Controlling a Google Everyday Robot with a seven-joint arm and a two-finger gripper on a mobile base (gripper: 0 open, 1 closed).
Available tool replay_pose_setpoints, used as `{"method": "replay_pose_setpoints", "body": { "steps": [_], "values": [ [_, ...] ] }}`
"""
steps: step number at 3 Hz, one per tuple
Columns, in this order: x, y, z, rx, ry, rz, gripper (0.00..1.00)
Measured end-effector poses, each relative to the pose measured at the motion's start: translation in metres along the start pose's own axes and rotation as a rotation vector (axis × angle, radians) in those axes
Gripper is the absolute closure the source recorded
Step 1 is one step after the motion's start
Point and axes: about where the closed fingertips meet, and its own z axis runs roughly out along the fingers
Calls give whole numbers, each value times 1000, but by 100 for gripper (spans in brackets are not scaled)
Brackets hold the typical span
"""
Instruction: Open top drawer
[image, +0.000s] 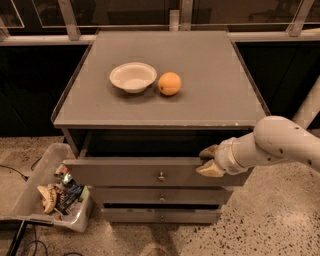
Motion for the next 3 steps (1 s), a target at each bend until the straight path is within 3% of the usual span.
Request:
{"method": "replay_pose_setpoints", "body": {
  "steps": [1, 2, 3],
  "values": [
    [9, 14, -5, 12, -11, 15, 100],
    [8, 13, -6, 13, -11, 15, 100],
    [13, 24, -8, 23, -13, 26, 81]
  ]
}}
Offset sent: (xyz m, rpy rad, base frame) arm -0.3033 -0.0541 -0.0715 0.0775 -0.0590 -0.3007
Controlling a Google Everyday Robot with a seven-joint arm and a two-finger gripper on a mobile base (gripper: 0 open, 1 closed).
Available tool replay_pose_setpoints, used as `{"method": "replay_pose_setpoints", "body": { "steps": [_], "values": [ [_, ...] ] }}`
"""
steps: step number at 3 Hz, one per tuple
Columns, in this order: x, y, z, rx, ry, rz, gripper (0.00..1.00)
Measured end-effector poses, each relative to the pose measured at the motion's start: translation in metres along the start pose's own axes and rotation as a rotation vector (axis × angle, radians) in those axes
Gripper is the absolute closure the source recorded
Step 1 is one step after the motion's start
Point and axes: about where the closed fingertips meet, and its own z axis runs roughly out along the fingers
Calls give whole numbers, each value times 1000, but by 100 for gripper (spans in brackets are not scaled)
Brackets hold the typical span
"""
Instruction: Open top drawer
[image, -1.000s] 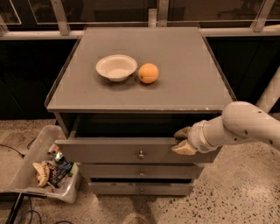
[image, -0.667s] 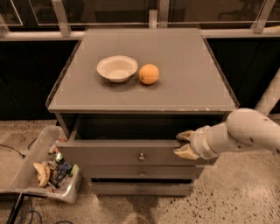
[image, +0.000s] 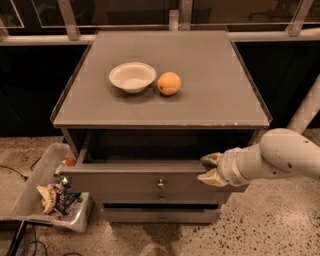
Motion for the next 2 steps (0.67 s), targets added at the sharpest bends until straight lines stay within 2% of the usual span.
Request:
{"method": "replay_pose_setpoints", "body": {
  "steps": [2],
  "values": [
    [0, 0, 0, 0, 0, 0, 35]
  ]
}}
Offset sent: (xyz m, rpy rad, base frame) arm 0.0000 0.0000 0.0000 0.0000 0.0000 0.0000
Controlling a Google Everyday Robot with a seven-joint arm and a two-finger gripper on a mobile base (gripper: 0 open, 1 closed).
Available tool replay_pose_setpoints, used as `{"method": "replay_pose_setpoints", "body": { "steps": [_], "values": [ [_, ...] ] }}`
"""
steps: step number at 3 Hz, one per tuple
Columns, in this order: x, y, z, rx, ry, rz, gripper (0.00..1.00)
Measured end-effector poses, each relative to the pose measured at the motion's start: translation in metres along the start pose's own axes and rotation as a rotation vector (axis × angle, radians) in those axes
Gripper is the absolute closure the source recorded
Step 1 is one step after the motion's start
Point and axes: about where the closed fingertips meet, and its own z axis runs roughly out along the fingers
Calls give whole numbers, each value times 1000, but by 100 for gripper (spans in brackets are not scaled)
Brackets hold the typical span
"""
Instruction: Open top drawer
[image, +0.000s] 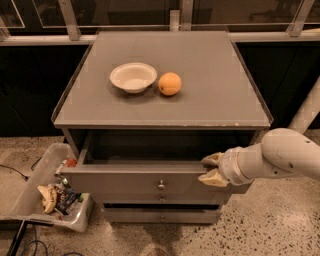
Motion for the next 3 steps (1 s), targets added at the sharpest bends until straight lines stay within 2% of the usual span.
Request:
{"method": "replay_pose_setpoints", "body": {
  "steps": [1, 2, 3],
  "values": [
    [0, 0, 0, 0, 0, 0, 11],
    [0, 0, 0, 0, 0, 0, 14],
    [16, 26, -10, -9, -25, 18, 37]
  ]
}}
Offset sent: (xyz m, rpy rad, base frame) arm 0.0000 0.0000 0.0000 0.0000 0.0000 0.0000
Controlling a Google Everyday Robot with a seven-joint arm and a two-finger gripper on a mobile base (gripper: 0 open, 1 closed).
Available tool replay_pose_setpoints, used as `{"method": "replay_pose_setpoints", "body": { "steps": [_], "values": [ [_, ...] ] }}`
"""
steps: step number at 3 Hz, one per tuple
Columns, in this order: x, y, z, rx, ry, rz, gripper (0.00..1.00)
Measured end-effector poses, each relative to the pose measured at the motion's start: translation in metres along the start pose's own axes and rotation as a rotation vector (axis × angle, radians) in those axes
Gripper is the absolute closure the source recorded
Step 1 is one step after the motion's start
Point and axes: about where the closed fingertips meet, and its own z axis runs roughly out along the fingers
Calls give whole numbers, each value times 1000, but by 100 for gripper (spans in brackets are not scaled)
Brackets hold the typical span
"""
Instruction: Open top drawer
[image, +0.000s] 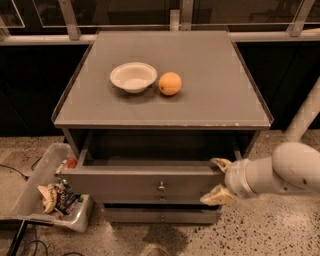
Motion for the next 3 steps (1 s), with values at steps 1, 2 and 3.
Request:
{"method": "replay_pose_setpoints", "body": {
  "steps": [1, 2, 3],
  "values": [
    [3, 10, -6, -2, -12, 4, 61],
    [1, 9, -8, -2, -12, 4, 84],
    [-1, 8, -11, -2, -12, 4, 100]
  ]
}}
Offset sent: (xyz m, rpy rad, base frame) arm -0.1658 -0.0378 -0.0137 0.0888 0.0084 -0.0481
